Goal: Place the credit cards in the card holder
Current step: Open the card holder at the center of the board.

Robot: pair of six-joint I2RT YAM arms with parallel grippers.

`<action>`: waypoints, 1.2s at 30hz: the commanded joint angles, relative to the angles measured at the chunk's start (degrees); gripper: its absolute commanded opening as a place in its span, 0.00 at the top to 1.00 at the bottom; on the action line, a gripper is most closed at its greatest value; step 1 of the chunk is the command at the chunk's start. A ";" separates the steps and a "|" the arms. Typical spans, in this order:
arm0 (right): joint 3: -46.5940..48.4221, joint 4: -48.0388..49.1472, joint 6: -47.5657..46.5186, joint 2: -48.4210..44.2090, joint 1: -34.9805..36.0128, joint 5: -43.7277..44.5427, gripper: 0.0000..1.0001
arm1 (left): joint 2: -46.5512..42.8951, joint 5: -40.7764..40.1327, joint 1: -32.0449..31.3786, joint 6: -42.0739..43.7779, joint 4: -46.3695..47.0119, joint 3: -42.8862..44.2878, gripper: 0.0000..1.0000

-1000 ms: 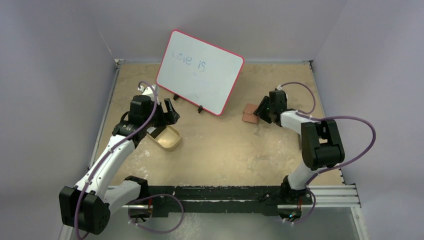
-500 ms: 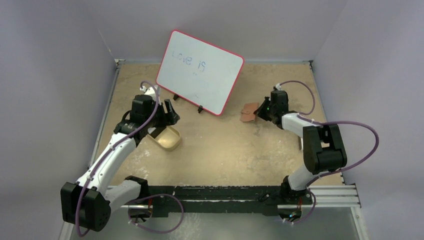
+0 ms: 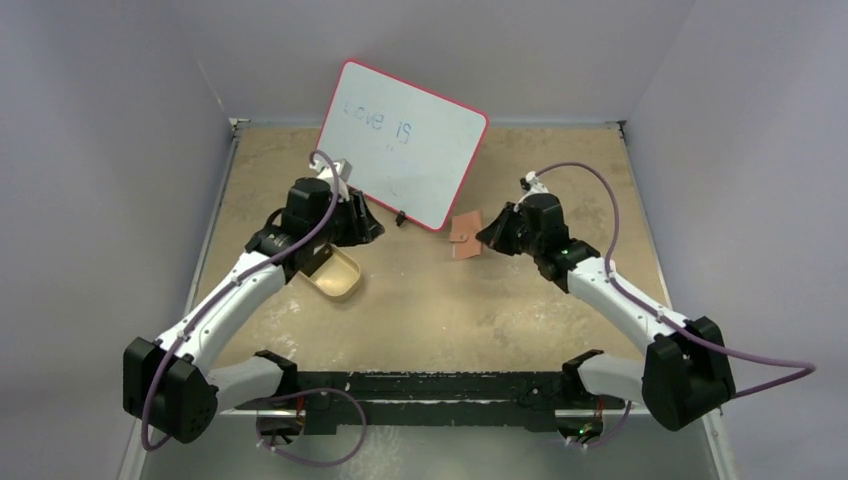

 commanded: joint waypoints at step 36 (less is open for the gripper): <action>9.43 8.58 10.70 2.23 18.63 -1.20 1.00 | 16.28 -8.56 -17.15 0.46 8.70 7.65 0.64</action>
